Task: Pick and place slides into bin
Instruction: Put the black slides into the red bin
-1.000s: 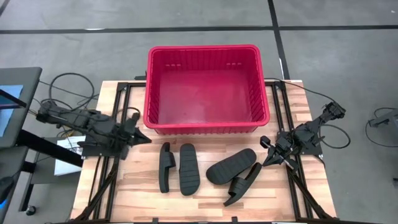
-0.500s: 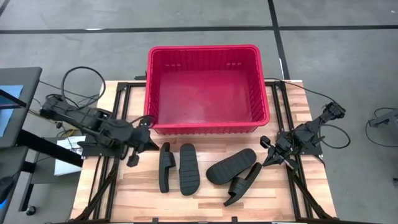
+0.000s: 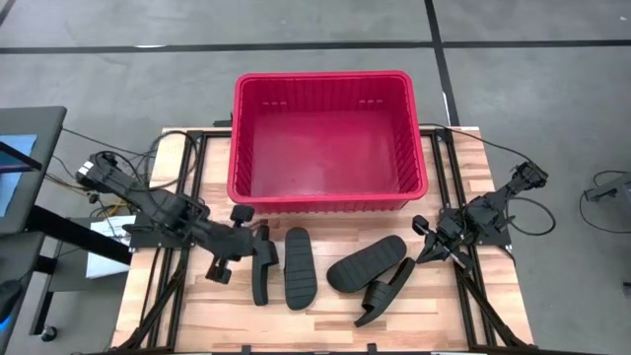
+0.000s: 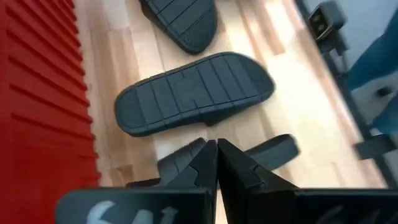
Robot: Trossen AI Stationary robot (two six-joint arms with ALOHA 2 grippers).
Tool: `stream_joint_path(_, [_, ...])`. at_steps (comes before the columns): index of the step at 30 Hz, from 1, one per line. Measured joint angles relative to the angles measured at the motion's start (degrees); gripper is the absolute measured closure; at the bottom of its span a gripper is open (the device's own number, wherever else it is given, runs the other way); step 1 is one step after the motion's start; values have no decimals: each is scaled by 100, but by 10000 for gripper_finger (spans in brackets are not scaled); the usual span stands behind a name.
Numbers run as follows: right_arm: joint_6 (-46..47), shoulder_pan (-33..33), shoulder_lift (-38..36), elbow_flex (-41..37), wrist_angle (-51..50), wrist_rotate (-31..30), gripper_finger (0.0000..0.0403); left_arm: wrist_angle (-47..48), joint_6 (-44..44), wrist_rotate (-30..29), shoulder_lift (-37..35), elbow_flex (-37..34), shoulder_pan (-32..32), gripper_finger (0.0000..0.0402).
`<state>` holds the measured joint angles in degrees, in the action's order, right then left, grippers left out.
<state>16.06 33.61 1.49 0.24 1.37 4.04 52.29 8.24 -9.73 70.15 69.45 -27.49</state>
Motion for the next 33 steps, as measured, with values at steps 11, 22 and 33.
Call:
stream_joint_path(11, [-1, 0, 0, 1, 0, -1, 403, 36, -127, -608, 1221, 517, -102, 387])
stream_joint_path(22, [0, 0, 0, -1, 0, 1, 403, 122, 382, -603, 1790, 753, -76, 354])
stream_joint_path(33, [-1, 0, -1, 1, 0, 1, 403, 935, 528, -554, 2142, 728, -21, 354])
